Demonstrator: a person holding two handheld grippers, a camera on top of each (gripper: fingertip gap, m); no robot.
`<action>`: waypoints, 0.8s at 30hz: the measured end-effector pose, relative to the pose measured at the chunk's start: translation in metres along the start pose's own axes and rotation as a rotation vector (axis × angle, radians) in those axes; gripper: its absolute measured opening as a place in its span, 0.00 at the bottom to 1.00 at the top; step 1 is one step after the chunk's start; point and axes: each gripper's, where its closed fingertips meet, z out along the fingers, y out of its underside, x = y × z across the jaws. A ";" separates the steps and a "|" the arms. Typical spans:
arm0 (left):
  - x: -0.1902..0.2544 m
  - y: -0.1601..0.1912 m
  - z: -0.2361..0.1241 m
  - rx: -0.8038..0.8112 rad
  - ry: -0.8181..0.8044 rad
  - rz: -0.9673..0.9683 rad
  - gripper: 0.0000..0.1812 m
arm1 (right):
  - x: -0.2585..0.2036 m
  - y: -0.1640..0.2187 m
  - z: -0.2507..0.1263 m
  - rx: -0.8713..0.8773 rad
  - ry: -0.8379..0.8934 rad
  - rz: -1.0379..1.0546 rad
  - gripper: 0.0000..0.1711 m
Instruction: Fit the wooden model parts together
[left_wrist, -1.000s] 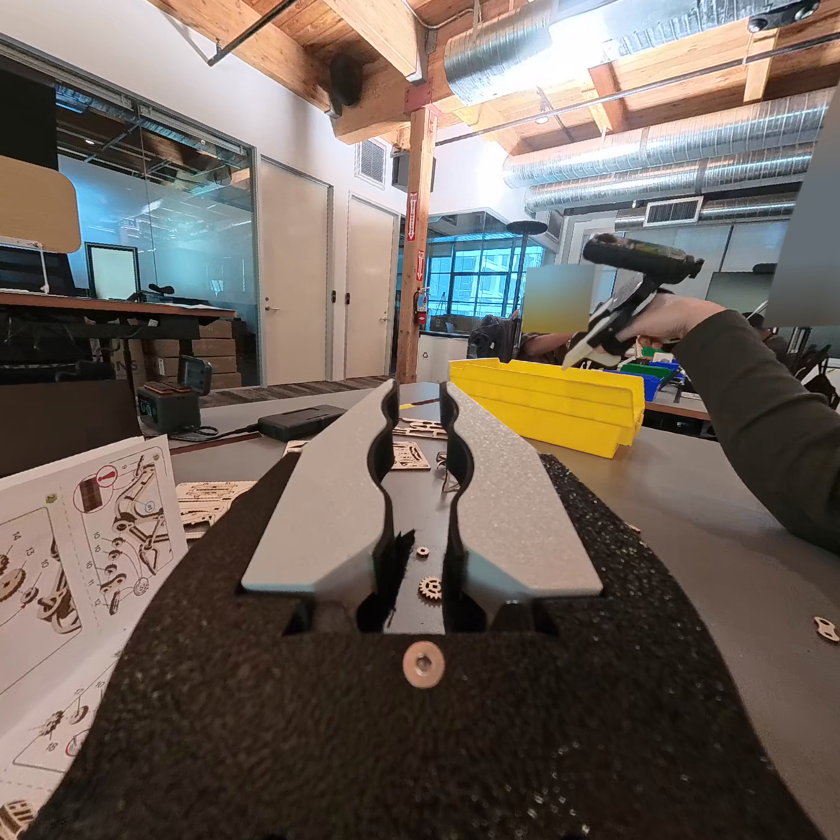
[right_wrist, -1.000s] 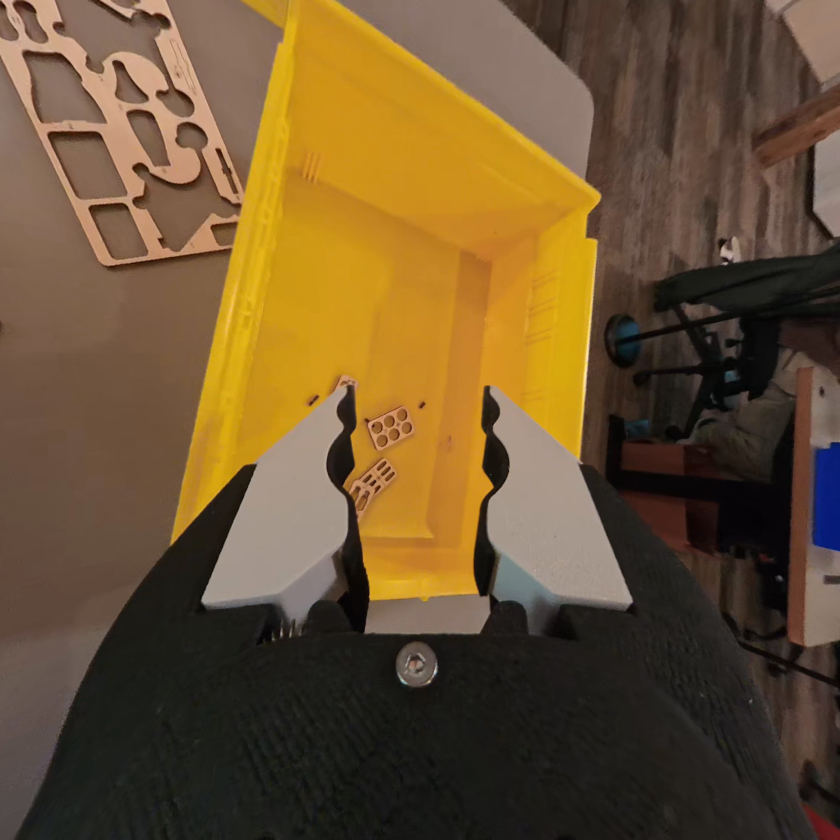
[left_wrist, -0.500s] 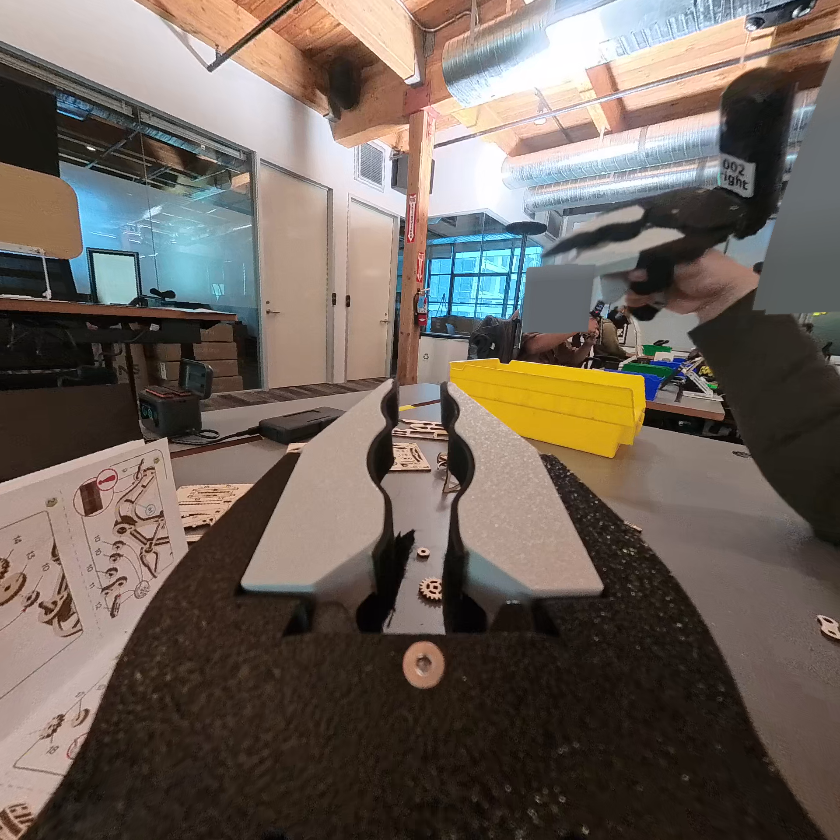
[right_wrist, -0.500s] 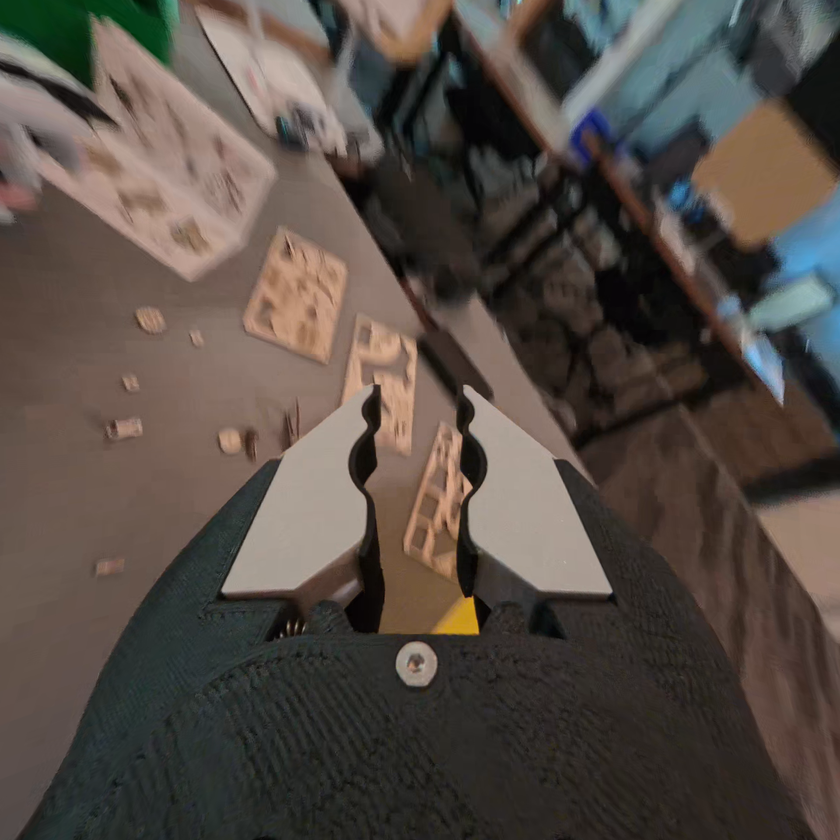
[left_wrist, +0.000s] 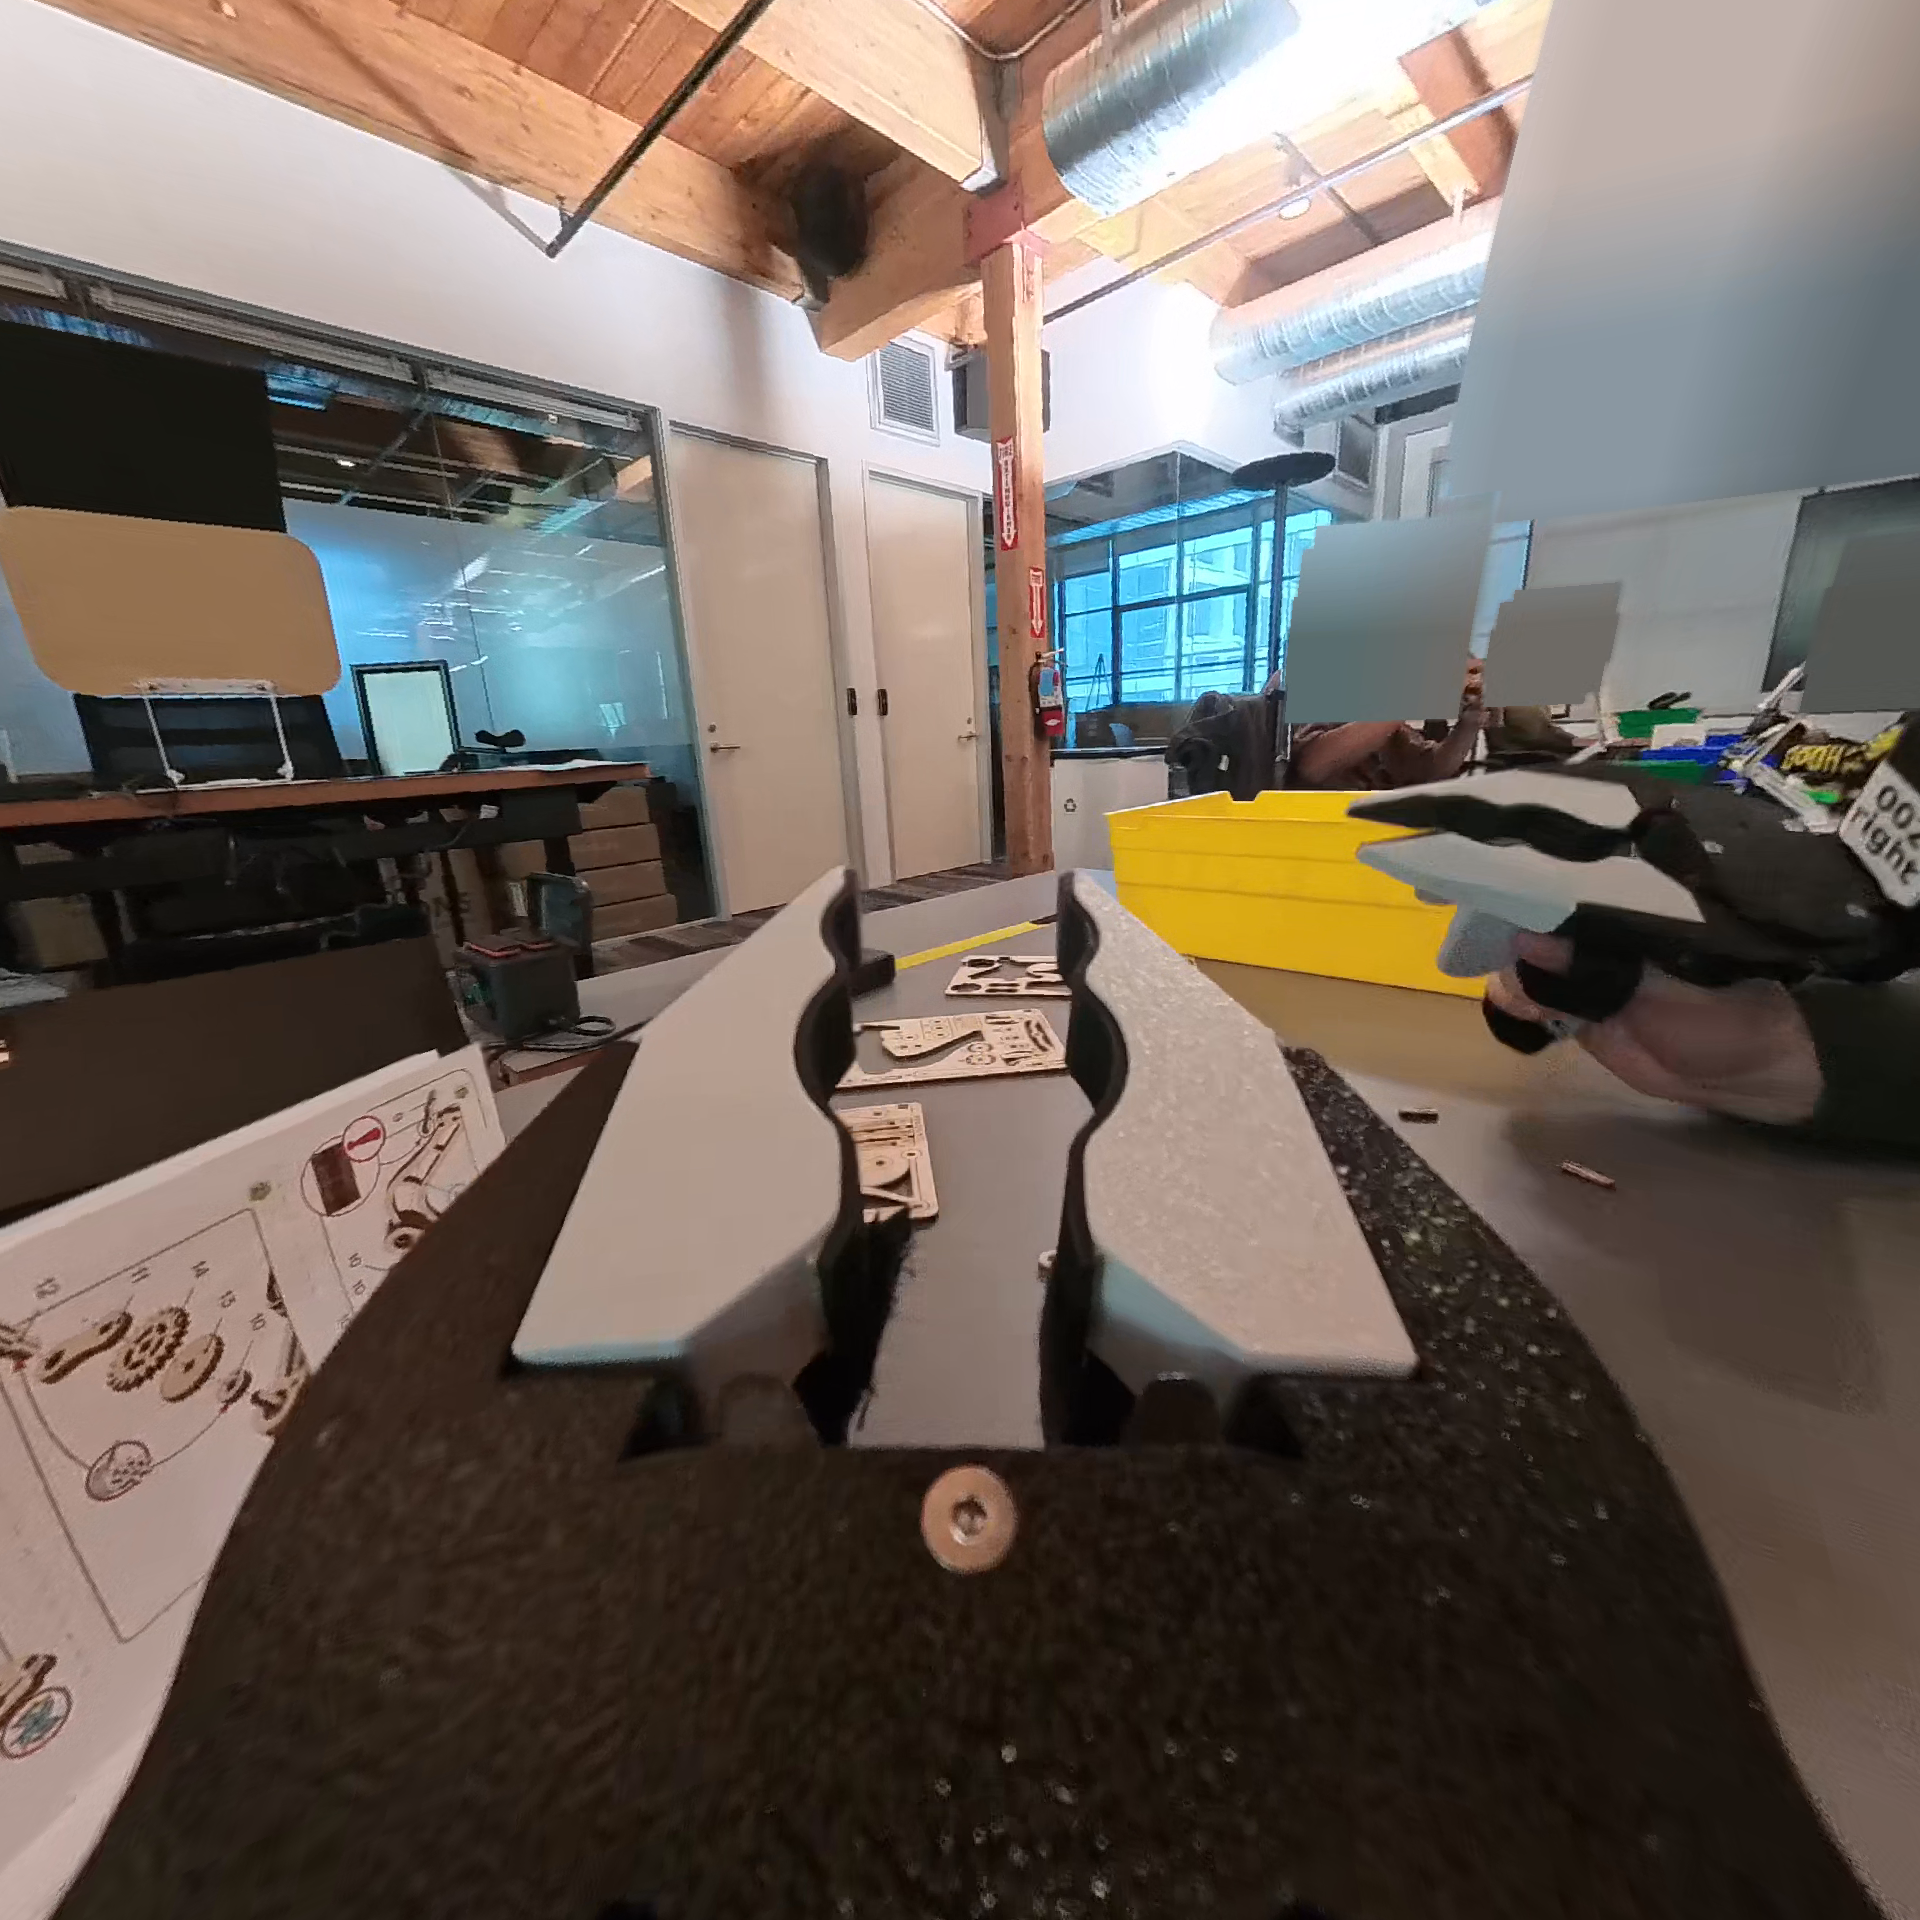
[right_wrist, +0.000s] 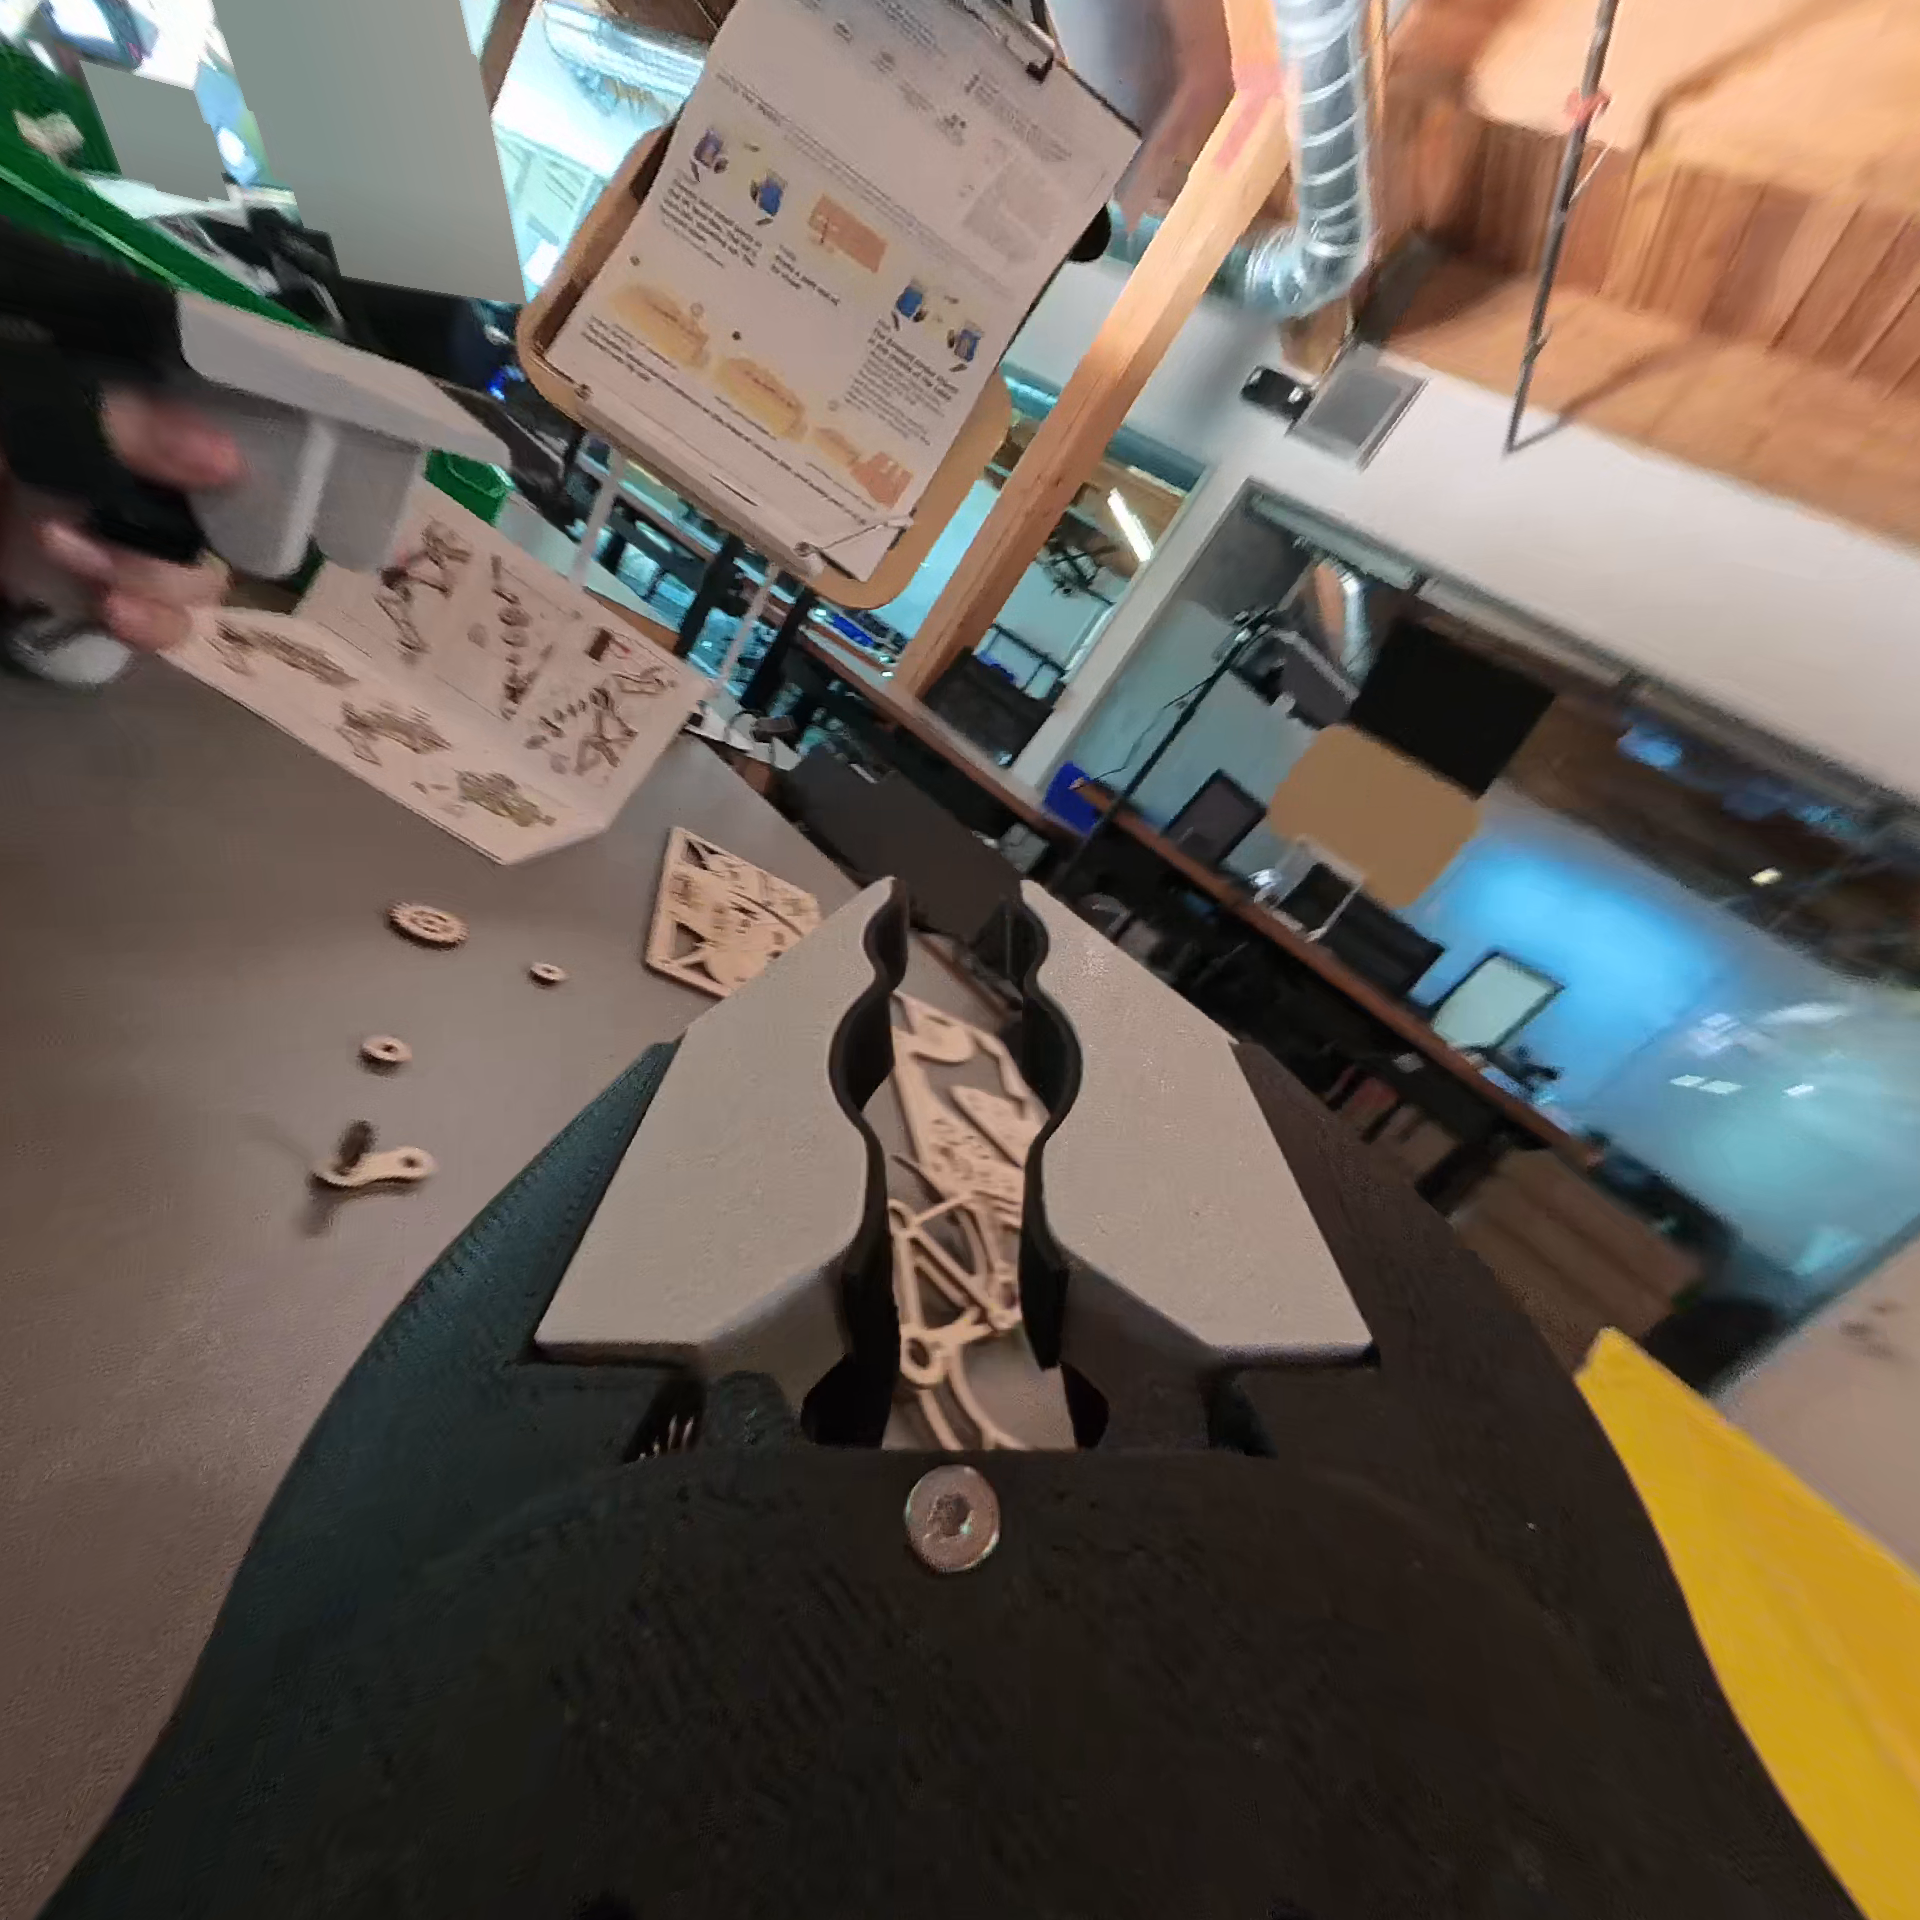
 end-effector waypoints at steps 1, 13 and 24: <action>0.002 0.001 0.002 -0.004 -0.001 0.018 0.21 | 0.004 0.002 0.001 -0.002 0.011 -0.036 0.10; 0.047 0.004 0.043 0.056 0.071 0.203 0.24 | 0.008 0.036 0.021 -0.062 -0.044 -0.071 0.06; 0.002 -0.008 0.021 0.080 -0.038 0.098 0.30 | 0.005 0.076 0.016 -0.252 -0.180 -0.094 0.06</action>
